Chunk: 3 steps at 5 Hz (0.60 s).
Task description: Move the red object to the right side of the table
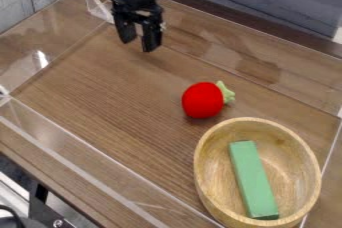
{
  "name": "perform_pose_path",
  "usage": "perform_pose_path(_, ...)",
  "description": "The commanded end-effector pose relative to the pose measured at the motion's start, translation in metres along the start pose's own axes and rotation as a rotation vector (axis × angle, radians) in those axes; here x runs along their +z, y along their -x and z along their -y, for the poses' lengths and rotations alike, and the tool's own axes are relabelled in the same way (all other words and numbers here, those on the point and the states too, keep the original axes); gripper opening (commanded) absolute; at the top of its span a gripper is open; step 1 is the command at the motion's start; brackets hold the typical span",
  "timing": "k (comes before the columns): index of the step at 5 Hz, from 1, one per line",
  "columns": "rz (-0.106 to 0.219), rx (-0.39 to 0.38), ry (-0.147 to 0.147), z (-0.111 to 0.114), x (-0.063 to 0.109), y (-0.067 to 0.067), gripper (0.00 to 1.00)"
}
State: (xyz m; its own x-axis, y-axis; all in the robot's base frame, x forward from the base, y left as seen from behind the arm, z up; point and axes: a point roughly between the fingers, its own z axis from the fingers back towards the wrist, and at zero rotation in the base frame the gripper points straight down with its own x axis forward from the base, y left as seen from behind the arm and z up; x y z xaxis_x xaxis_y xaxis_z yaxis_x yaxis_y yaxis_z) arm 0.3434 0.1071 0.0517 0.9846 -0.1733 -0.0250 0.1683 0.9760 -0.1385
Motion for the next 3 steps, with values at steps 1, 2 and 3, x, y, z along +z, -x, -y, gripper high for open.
perform_pose_path(1,0.071,-0.123,-0.030,0.025,0.031,-0.001,1.00)
perform_pose_path(2,0.068,-0.184,-0.021,0.041,0.031,0.000,1.00)
perform_pose_path(3,0.068,-0.213,-0.015,0.051,0.029,-0.002,1.00)
